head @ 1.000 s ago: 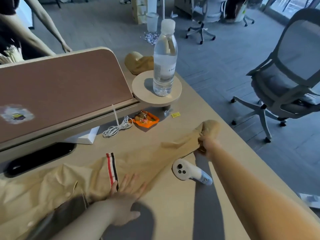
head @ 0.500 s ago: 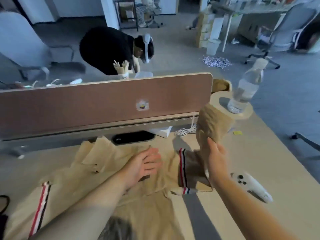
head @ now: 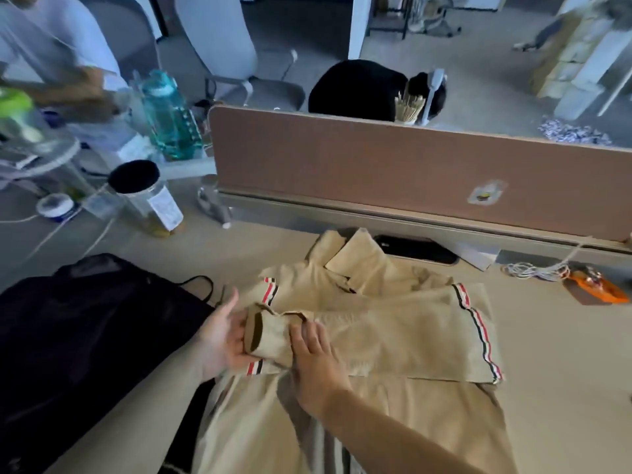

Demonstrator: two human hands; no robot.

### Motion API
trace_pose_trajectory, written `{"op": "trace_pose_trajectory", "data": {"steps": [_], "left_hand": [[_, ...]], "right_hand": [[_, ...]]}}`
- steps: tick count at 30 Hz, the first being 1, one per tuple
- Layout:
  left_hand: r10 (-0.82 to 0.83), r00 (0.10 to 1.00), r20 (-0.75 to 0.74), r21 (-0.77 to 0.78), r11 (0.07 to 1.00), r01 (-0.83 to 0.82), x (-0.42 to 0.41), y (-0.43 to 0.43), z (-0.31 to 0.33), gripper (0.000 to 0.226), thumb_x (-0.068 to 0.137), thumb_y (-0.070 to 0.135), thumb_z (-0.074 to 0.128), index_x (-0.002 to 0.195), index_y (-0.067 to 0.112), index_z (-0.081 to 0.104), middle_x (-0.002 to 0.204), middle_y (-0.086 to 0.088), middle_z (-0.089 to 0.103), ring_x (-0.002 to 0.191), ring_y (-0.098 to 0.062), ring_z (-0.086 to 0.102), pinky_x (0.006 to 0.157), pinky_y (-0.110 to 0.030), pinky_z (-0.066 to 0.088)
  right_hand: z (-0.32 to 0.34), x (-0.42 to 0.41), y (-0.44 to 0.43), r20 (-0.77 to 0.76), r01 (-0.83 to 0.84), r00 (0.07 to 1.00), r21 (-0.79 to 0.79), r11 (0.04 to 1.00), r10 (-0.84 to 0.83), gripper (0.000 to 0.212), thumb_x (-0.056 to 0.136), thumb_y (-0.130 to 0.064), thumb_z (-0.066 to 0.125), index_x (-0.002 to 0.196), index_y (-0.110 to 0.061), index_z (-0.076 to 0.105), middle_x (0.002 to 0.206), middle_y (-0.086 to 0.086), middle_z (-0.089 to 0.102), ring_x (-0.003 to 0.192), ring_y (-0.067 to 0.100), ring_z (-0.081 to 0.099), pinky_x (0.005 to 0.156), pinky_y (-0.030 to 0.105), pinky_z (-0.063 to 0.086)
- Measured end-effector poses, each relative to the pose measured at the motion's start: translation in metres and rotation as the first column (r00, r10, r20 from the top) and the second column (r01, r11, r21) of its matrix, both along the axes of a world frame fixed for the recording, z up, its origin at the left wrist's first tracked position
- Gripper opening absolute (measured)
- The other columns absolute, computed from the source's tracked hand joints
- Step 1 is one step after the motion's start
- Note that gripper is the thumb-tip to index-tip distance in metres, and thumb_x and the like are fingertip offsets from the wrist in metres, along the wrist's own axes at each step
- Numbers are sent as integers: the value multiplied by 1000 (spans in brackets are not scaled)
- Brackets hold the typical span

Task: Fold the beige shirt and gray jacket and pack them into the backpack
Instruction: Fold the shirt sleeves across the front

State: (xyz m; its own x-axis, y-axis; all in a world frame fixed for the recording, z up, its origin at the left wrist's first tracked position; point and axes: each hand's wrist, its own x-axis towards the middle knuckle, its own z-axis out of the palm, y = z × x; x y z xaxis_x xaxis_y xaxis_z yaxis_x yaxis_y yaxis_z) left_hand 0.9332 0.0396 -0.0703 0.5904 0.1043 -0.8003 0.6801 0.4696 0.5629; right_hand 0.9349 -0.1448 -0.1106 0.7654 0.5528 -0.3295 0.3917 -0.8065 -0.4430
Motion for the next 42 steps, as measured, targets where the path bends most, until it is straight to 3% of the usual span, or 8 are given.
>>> {"op": "trace_pose_trajectory", "data": {"steps": [3, 6, 9, 14, 22, 29, 36, 42], "left_hand": [[-196, 980, -46, 292, 935, 201, -2, -6, -8, 44, 71, 57, 73, 96, 21, 69, 87, -6, 76, 83, -26, 72, 73, -47, 58], [-258, 966, -3, 586, 783, 211, 11, -17, -16, 29, 67, 43, 79, 77, 17, 69, 85, -6, 74, 83, -24, 70, 77, -35, 56], [-68, 985, 161, 511, 859, -24, 34, -19, -13, 7, 80, 16, 67, 74, 19, 70, 83, -9, 70, 79, -25, 63, 70, -30, 46], [165, 975, 148, 447, 868, -215, 41, 29, -40, 23, 82, 6, 53, 92, 16, 71, 93, -16, 64, 83, -27, 58, 72, -35, 44], [39, 998, -52, 805, 593, 19, 43, 15, -50, 30, 91, 3, 47, 119, 4, 57, 115, -19, 61, 103, -35, 56, 74, -29, 39], [-75, 994, -74, 772, 627, 105, 36, 13, -65, 29, 87, 2, 43, 105, 18, 59, 102, -12, 65, 86, -27, 58, 65, -30, 44], [-270, 935, -230, 951, 140, 274, 22, -12, -76, 47, 84, 2, 52, 130, 12, 49, 125, -17, 49, 115, -34, 50, 91, -42, 46], [-188, 930, -315, 925, 156, 345, -21, -21, -55, 64, 91, 36, 55, 147, 19, 28, 142, -14, 38, 125, -34, 44, 95, -46, 45]], "right_hand": [[-17, -2, -4, -47, -15, 999, -89, 996, 11, 68, 95, -32, 33, 153, -14, 0, 161, 9, -4, 148, 30, -3, 120, 40, 8], [-23, 0, -17, 46, -150, 986, -155, 976, 159, 67, 87, -40, 30, 146, -9, 35, 152, 13, 34, 139, 34, 35, 111, 47, 17], [-13, 14, -24, 178, -52, 980, -220, 974, 92, 59, 84, -45, 36, 129, -13, 59, 135, 5, 58, 123, 24, 56, 109, 39, 32], [-11, 48, -59, 176, 226, 965, -181, 957, -194, 74, 88, -58, -1, 152, -20, -4, 155, -7, -14, 143, 15, -19, 114, 38, -15], [-40, 72, -162, 170, 512, 857, -387, 767, -486, 64, 96, -55, 10, 152, -29, -9, 160, -5, -13, 148, 21, -11, 120, 41, -2], [-49, 81, -216, 108, 698, 683, -387, 603, -722, 66, 95, -57, 15, 153, -29, -2, 162, -2, -3, 148, 27, 2, 116, 46, 9], [-46, 82, -214, 171, 704, 680, -425, 569, -713, 65, 97, -52, 18, 153, -23, -1, 161, 5, -5, 148, 28, 0, 117, 47, 5], [-34, 58, -169, 287, 424, 885, -174, 889, -367, 61, 100, -40, 13, 149, -17, -15, 155, 5, -21, 148, 26, -11, 118, 41, -5]]}}
